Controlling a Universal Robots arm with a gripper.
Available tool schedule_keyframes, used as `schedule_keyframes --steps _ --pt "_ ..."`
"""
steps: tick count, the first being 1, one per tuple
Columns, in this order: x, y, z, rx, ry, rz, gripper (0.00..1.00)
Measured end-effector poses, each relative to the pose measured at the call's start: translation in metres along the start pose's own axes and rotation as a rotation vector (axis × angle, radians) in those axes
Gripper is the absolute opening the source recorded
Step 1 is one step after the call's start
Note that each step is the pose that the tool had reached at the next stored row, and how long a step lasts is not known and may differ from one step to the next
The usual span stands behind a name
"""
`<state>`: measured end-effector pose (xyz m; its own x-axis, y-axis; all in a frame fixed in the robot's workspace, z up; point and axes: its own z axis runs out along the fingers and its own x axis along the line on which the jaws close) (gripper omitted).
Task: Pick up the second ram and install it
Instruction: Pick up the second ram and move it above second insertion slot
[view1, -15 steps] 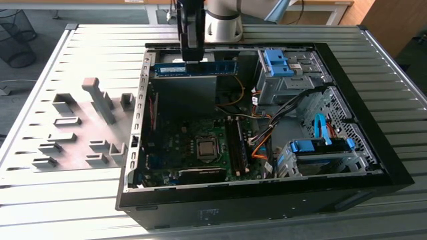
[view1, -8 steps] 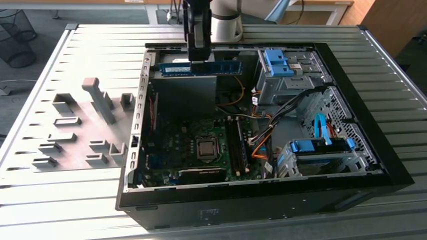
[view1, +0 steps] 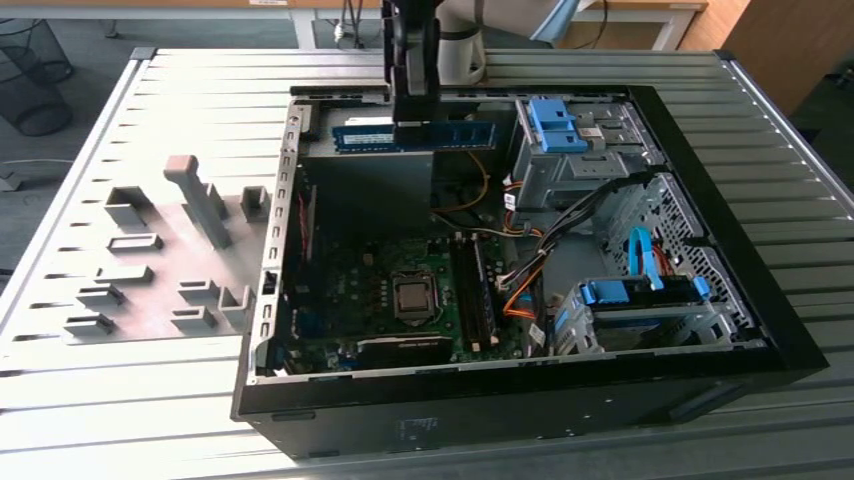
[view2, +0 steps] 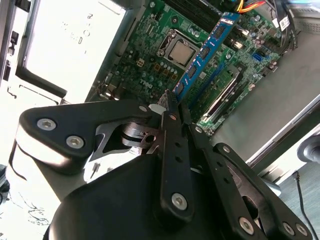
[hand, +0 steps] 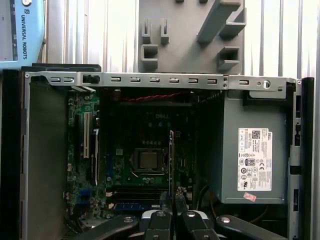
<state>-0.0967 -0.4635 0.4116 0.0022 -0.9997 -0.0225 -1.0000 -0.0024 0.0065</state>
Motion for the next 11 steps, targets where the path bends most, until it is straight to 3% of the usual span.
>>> schedule_keyframes --steps 11 --pt "0.0000 -0.0149 -0.0001 0.0000 -0.0001 0.000 0.14"
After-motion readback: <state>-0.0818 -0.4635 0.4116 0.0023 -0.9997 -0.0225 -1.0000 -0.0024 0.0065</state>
